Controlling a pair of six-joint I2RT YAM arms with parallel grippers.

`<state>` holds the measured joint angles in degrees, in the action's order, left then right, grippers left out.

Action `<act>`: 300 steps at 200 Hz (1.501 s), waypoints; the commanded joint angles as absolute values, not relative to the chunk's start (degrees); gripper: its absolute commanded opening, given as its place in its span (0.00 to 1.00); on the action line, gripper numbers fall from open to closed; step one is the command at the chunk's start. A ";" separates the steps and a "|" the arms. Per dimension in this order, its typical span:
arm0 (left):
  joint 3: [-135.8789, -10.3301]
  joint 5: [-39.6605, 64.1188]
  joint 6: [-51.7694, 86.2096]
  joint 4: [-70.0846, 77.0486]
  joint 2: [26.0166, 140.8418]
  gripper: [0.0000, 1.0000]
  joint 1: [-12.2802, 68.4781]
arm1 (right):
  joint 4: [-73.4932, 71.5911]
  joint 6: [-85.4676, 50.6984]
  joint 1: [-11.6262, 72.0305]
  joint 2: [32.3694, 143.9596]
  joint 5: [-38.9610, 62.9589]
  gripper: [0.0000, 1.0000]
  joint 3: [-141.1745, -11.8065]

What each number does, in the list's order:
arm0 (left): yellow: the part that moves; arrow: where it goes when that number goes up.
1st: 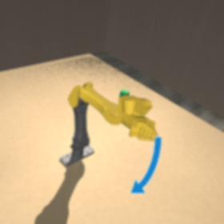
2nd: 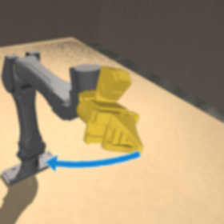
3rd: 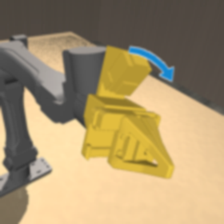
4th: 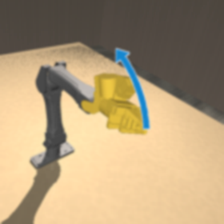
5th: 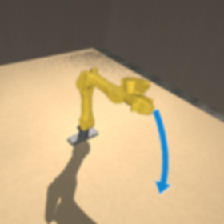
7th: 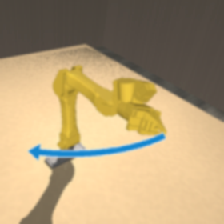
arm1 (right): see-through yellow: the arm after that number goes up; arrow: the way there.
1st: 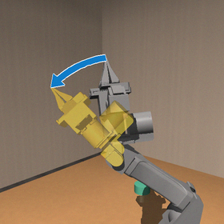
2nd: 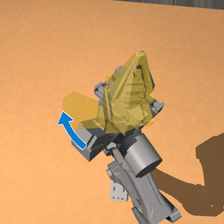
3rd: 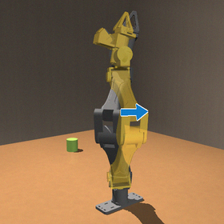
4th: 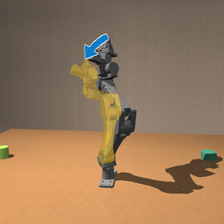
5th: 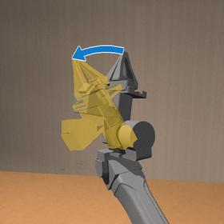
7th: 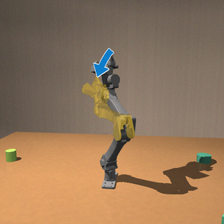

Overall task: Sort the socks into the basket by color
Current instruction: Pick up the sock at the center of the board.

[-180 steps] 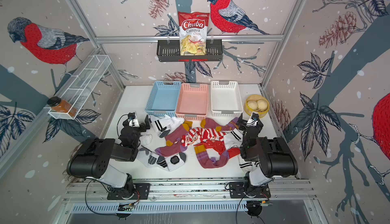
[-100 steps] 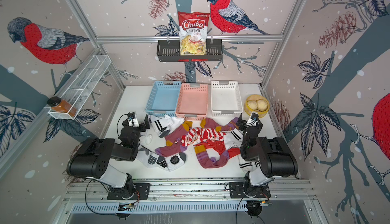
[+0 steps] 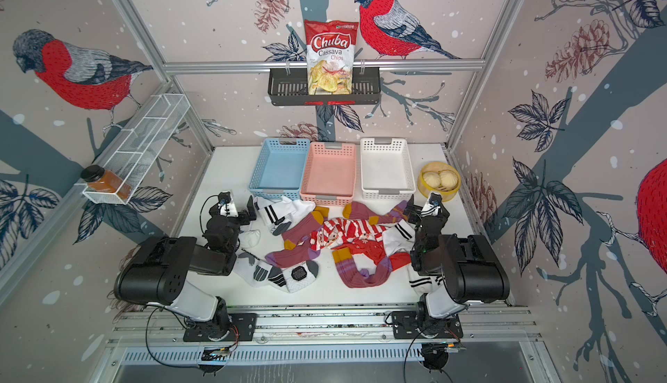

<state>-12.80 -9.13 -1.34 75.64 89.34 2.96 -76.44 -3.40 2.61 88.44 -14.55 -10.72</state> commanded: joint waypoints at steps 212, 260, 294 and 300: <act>-47.36 -23.60 15.26 5.64 62.50 0.98 21.66 | -21.95 -7.61 23.72 63.96 -30.62 0.98 -35.93; -46.90 -15.54 21.54 -9.94 54.40 0.98 24.50 | -0.16 -17.70 27.83 52.55 -18.51 0.93 -41.00; -42.24 -9.59 21.22 -7.51 46.12 0.98 25.31 | 7.68 -19.41 30.31 52.25 -15.96 0.89 -44.00; -41.02 -9.12 21.63 -6.73 44.39 0.98 25.31 | 8.20 -19.68 31.35 52.78 -16.34 0.89 -44.32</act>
